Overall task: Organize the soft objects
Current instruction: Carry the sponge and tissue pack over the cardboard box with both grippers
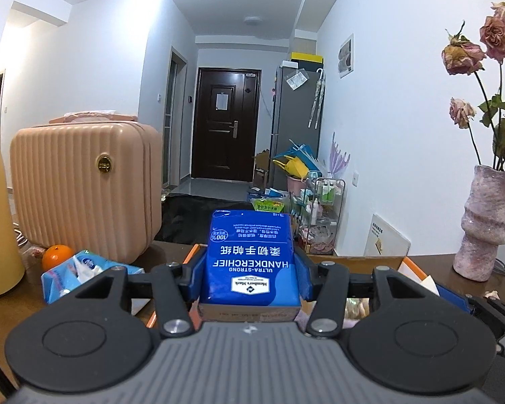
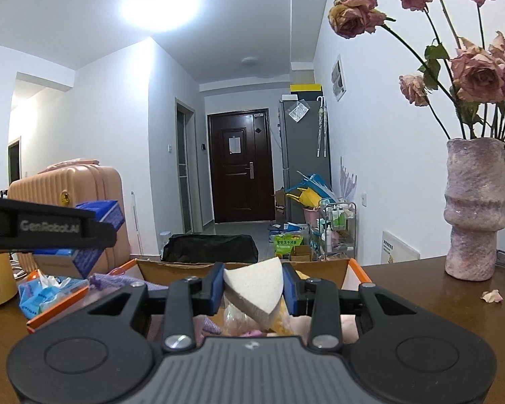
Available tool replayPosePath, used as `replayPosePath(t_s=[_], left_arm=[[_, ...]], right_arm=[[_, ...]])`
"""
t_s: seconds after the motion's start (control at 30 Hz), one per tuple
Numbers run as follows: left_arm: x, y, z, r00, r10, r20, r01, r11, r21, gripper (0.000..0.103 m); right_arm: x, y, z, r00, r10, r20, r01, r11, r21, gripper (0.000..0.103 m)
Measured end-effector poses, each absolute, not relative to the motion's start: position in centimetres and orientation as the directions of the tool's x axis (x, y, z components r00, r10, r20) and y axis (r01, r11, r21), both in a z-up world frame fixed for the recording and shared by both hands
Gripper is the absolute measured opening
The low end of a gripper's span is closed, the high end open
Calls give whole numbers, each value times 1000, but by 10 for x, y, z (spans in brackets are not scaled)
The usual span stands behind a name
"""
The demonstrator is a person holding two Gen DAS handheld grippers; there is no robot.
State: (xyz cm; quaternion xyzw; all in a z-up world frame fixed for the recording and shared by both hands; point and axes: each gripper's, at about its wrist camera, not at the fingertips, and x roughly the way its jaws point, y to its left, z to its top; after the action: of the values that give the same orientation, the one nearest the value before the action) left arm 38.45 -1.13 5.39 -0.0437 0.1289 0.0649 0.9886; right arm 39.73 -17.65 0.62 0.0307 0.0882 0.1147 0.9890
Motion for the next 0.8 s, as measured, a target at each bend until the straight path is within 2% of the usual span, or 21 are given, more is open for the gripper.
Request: replayPosePath(t_s=[0.8], left_arm=[[450, -13, 32, 943, 149, -297, -165, 986, -29, 53]], right_arm=[[443, -158, 1, 955, 231, -183, -226, 973, 47, 35]])
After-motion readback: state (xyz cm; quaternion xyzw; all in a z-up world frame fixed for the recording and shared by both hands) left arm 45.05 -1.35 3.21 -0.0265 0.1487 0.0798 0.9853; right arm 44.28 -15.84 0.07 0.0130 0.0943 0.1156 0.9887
